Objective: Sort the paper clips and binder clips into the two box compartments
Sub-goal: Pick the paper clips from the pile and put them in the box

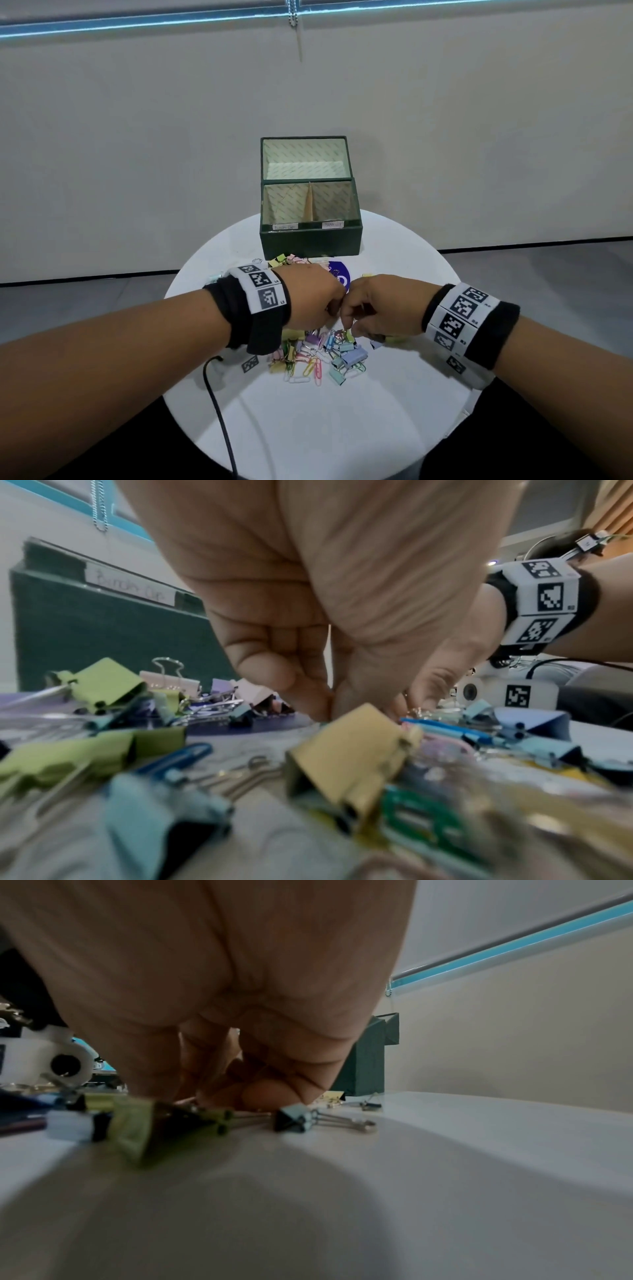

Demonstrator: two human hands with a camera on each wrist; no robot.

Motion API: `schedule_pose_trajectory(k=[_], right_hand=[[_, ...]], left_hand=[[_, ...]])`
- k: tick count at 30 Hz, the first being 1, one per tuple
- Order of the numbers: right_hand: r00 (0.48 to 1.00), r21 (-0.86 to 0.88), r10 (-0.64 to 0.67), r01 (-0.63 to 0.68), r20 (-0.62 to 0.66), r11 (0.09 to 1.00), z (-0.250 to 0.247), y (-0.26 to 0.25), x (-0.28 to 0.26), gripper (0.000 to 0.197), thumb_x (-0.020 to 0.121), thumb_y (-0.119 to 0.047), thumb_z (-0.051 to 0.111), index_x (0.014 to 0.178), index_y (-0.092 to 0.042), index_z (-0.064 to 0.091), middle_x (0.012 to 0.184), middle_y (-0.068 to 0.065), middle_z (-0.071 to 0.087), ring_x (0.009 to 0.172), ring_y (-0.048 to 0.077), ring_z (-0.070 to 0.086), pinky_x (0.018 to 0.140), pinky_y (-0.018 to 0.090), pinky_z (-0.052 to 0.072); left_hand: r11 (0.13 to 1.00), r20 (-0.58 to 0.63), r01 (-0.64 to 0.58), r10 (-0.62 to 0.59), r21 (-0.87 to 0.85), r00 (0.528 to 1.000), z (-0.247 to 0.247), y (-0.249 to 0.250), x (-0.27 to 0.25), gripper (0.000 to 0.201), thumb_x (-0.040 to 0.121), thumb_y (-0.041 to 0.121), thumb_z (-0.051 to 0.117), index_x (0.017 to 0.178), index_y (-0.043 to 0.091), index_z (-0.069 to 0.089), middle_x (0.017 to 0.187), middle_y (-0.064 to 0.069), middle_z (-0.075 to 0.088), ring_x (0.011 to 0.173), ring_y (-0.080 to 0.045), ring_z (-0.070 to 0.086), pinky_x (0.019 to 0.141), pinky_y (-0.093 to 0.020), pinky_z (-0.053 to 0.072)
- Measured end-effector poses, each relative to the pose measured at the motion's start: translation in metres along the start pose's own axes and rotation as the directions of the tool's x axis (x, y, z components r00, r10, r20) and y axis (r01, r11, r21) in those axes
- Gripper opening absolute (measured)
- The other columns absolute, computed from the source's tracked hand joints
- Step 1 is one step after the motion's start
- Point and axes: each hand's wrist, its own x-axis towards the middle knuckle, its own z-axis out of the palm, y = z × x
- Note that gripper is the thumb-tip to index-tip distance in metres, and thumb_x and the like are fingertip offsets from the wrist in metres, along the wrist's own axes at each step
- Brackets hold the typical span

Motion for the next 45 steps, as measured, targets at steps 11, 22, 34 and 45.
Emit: schedule_pose_trajectory(k=[11,22,34,45], right_hand=[[0.998,-0.041,-0.003,0.001,-0.061,0.999,-0.003,0.0,-0.002,0.026,0.087,-0.028,0.071,0.111,-0.036,0.068,0.107,-0.017,0.056,0.088,0.003,0.055,0.082,0.024,0.05],[0.997,-0.113,-0.002,-0.006,-0.072,0.994,0.0,-0.006,-0.002,0.02,0.083,-0.017,0.061,0.097,-0.03,0.067,0.091,-0.012,0.069,0.08,0.008,0.06,0.076,0.027,0.054],[0.974,-0.055,0.008,-0.021,-0.227,0.998,-0.004,-0.007,-0.004,0.017,0.087,-0.01,0.052,0.087,-0.018,0.067,0.096,-0.002,0.063,0.087,0.017,0.058,0.079,0.032,0.051],[0.987,0.008,0.039,-0.039,-0.158,0.999,-0.006,-0.011,-0.004,0.024,0.095,-0.01,0.043,0.073,-0.02,0.048,0.068,-0.006,0.051,0.065,0.013,0.042,0.07,0.039,0.044]], left_hand=[[0.969,-0.141,0.075,-0.11,-0.236,0.984,-0.009,-0.028,-0.012,0.005,0.088,0.026,0.058,0.086,0.027,0.062,0.079,0.007,0.064,0.075,-0.015,0.061,0.067,-0.027,0.051],[0.47,0.192,0.181,-0.025,-0.864,0.981,0.005,-0.049,-0.057,0.008,0.085,0.015,0.064,0.077,0.019,0.065,0.062,-0.001,0.055,0.05,-0.015,0.046,0.047,-0.024,0.039],[0.997,-0.096,-0.078,0.075,-0.026,0.993,0.018,-0.033,-0.07,0.04,0.092,0.038,0.058,0.13,0.049,0.052,0.103,0.015,0.054,0.101,-0.013,0.058,0.091,-0.033,0.05],[0.867,-0.158,-0.446,0.484,0.223,0.861,0.034,-0.02,-0.072,0.021,0.094,0.044,0.059,0.113,0.046,0.069,0.079,0.009,0.041,0.067,-0.014,0.051,0.051,-0.022,0.032]])
